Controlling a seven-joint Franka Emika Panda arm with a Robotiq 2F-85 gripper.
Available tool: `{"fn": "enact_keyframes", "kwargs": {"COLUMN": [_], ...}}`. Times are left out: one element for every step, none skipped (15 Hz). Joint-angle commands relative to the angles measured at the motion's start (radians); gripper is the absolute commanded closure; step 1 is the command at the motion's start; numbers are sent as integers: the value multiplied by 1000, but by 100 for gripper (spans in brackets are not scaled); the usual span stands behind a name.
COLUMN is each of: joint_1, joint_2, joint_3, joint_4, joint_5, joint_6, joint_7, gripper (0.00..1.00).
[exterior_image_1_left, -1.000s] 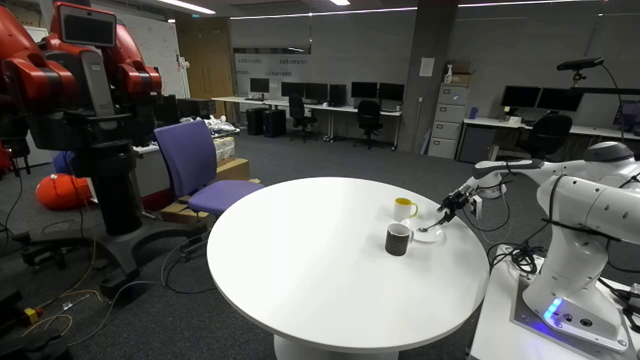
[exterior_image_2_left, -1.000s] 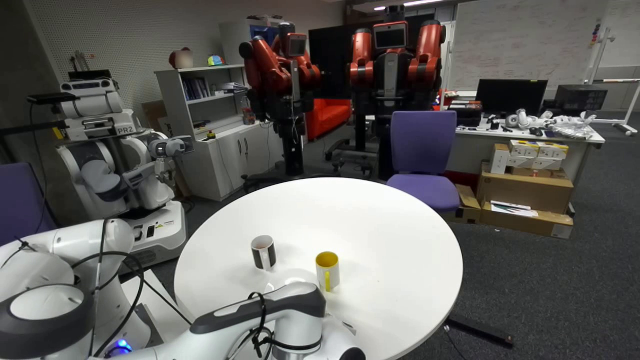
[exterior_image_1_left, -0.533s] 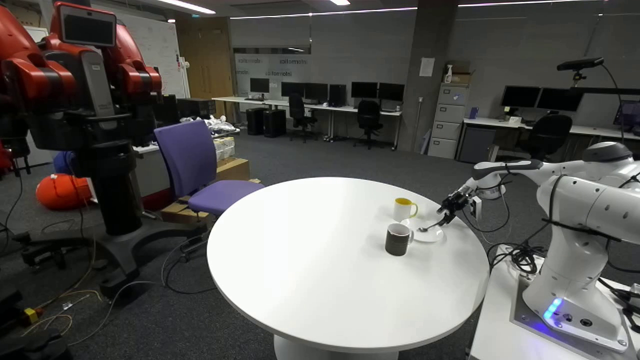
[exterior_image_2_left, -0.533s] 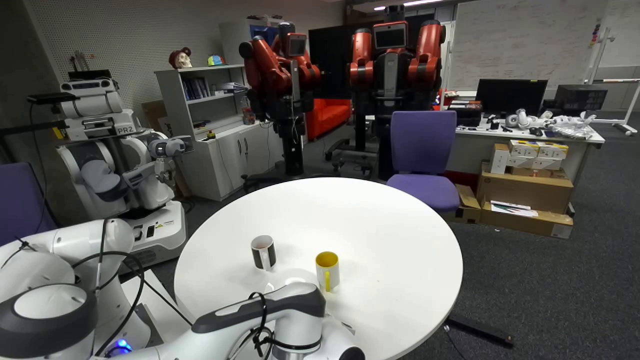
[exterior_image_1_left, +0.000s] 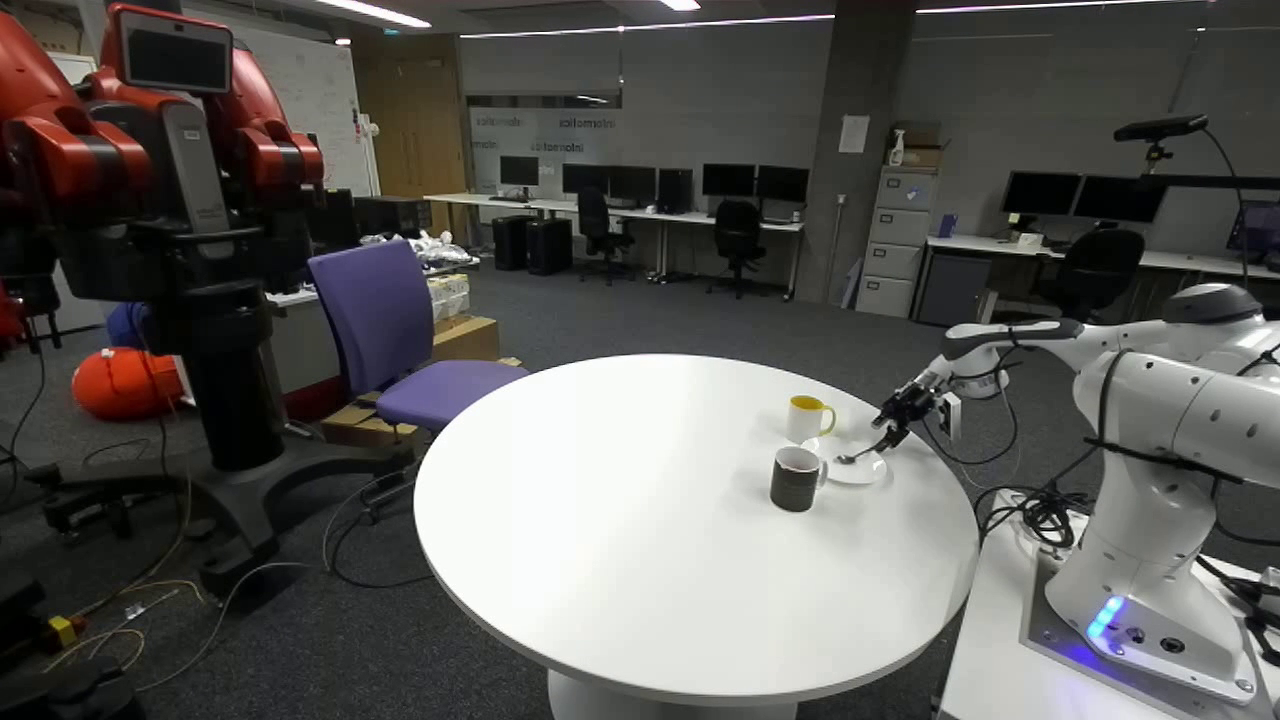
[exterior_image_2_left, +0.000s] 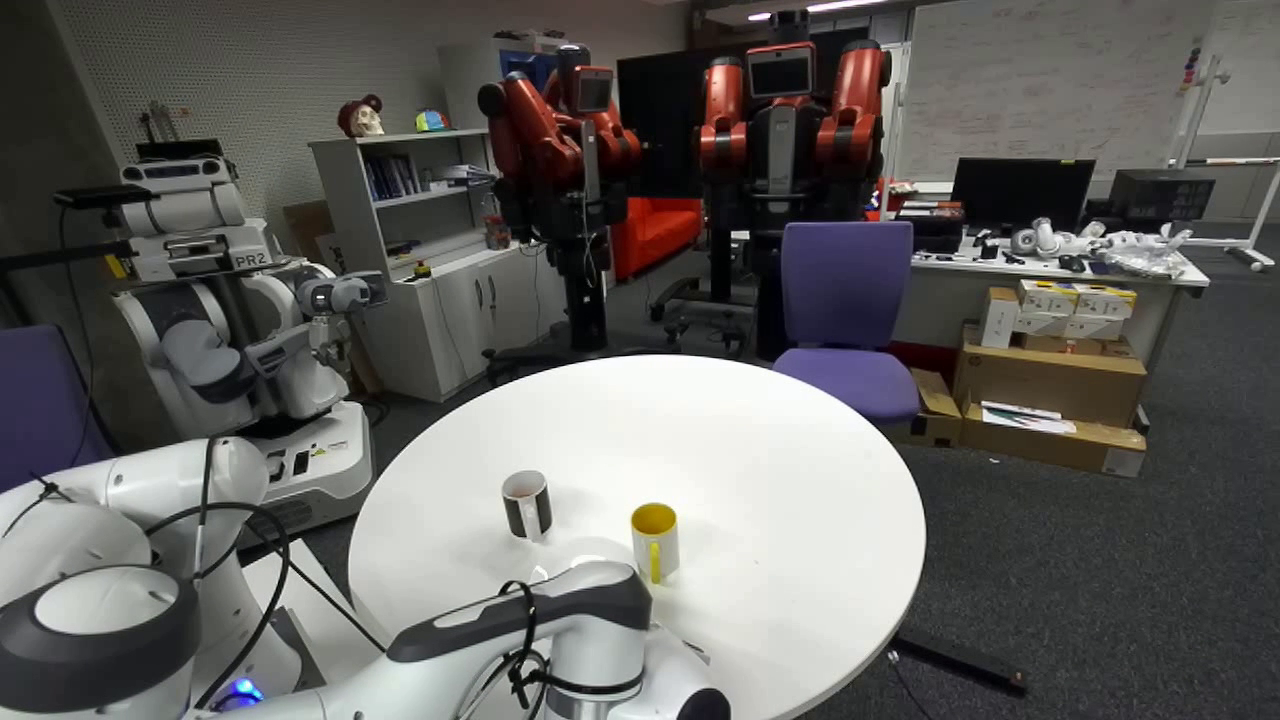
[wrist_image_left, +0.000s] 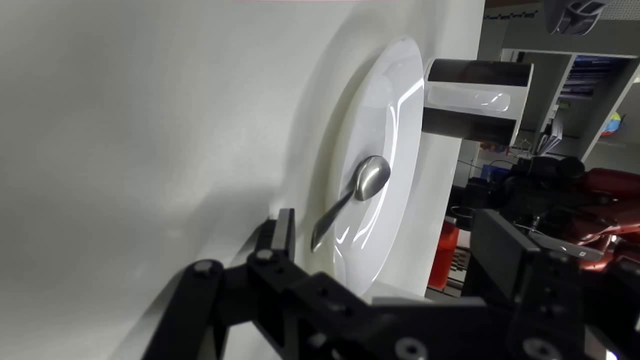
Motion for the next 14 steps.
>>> {"fn": "enact_keyframes", "kwargs": {"joint_1": [15, 15, 14, 14, 13, 13, 12, 11, 11, 10, 9, 9, 8, 7], "joint_2": [-44, -43, -43, -43, -43, -43, -43, -43, -42, -42, -42, -41, -41, -40], "joint_3": [6, 6, 6, 6, 6, 6, 6, 6, 6, 6, 6, 6, 7, 7], "joint_4": [34, 34, 34, 34, 34, 34, 34, 33, 33, 33, 32, 32, 31, 31], "joint_5": [-23, -23, -23, -23, -24, -24, -24, -24, -24, -24, -24, -25, -24, -24], "joint_6": [11, 10, 9, 8, 7, 6, 5, 4, 4, 3, 3, 2, 3, 1], "joint_7": [35, 34, 34, 33, 33, 32, 31, 31, 30, 30, 29, 29, 29, 28], "gripper": [35, 43, 52, 58, 67, 74, 81, 90, 96, 100, 100, 100, 100, 99]}}
